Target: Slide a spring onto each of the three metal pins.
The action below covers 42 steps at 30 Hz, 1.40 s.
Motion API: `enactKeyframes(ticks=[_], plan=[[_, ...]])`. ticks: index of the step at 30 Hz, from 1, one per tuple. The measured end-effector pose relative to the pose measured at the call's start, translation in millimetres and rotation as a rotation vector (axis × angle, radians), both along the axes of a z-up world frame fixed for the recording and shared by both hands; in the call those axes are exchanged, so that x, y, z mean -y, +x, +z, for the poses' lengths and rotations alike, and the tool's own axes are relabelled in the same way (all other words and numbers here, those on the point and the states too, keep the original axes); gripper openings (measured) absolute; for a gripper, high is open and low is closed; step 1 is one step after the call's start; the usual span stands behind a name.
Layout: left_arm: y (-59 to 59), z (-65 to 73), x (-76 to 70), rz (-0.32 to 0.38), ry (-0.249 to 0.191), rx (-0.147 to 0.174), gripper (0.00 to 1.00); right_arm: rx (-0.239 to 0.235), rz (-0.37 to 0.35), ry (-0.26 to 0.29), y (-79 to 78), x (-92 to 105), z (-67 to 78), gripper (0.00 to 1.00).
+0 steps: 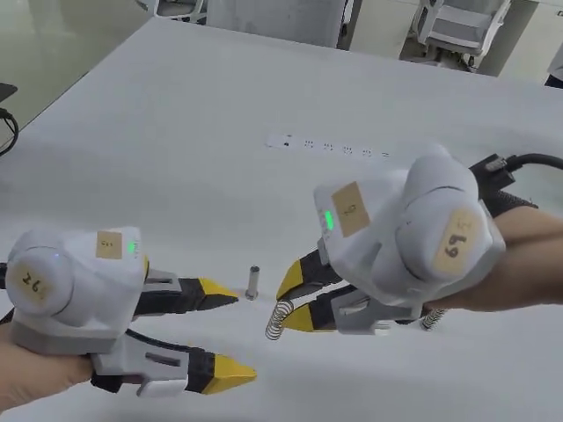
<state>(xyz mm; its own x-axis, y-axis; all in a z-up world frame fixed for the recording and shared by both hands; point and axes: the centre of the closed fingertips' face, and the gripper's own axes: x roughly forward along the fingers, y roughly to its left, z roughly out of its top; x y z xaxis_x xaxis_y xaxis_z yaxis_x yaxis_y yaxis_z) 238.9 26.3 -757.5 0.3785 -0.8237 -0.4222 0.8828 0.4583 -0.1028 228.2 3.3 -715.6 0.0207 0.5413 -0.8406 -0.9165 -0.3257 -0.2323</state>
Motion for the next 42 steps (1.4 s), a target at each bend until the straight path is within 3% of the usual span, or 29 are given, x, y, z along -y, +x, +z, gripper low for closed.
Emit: enactKeyframes(ticks=[15,20,29,42], plan=[[5.2,-8.2,-25.8,0.093,0.018,0.000,0.80,-0.011,-0.034,-0.002,6.4,8.8,-4.8,0.07],[7.8,-10.6,-34.8,0.138,0.016,-0.009,0.98,-0.011,-0.048,-0.010,10.0,13.7,-5.8,0.07],[12.2,-6.8,-46.7,0.171,0.018,-0.004,0.98,-0.008,-0.050,-0.018,10.8,16.0,-8.1,0.07],[7.1,-6.1,-51.8,0.167,0.021,-0.012,0.98,-0.006,-0.057,-0.029,14.5,19.2,-8.6,0.07]])
